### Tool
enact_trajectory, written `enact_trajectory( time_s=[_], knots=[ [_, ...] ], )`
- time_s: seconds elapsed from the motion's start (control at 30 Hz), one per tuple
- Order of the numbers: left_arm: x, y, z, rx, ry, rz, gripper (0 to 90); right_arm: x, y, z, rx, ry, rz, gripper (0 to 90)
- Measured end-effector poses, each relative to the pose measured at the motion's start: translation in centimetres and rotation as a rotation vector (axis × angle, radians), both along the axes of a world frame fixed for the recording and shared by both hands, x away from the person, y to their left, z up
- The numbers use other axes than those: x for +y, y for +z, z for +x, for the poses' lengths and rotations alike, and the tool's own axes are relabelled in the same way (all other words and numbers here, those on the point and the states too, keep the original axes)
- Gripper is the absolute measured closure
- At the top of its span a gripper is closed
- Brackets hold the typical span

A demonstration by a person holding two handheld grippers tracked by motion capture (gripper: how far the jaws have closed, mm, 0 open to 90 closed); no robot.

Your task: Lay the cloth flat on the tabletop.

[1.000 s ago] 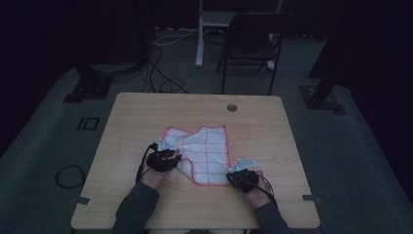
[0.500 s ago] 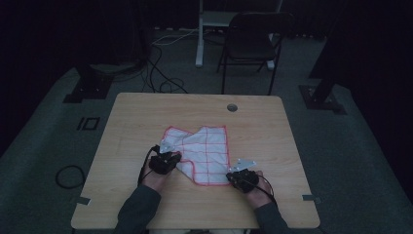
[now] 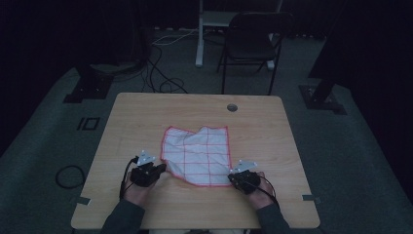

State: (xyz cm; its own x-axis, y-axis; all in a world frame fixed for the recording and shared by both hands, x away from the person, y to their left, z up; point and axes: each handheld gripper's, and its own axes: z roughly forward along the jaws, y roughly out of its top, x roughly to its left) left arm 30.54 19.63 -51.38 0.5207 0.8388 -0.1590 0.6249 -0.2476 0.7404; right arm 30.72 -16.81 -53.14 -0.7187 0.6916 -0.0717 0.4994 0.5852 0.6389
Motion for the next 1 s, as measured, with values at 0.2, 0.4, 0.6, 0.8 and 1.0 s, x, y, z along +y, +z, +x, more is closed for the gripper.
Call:
enact_trajectory(
  time_s=[0.2,0.4,0.6,0.8,1.0],
  knots=[
    [1.0,-0.1,-1.7,0.028,-0.005,-0.003,89.0,-0.4,0.1,-0.6,0.003,-0.002,-0.007,88.2],
    [1.0,-0.2,-2.4,0.018,0.013,0.029,85.0,-1.0,0.1,-1.3,0.006,-0.007,-0.014,88.2],
    [1.2,-0.6,-1.7,0.004,0.029,0.029,78.5,-1.9,0.1,-1.8,0.009,-0.032,-0.007,88.2],
    [-0.2,-0.8,-0.7,-0.052,-0.008,0.051,71.9,-2.1,0.1,-2.1,0.005,-0.029,-0.006,88.2],
    [-1.8,-1.8,0.7,-0.06,-0.04,0.122,69.3,-2.1,0.1,-2.6,0.005,-0.026,-0.003,88.1]
  ],
)
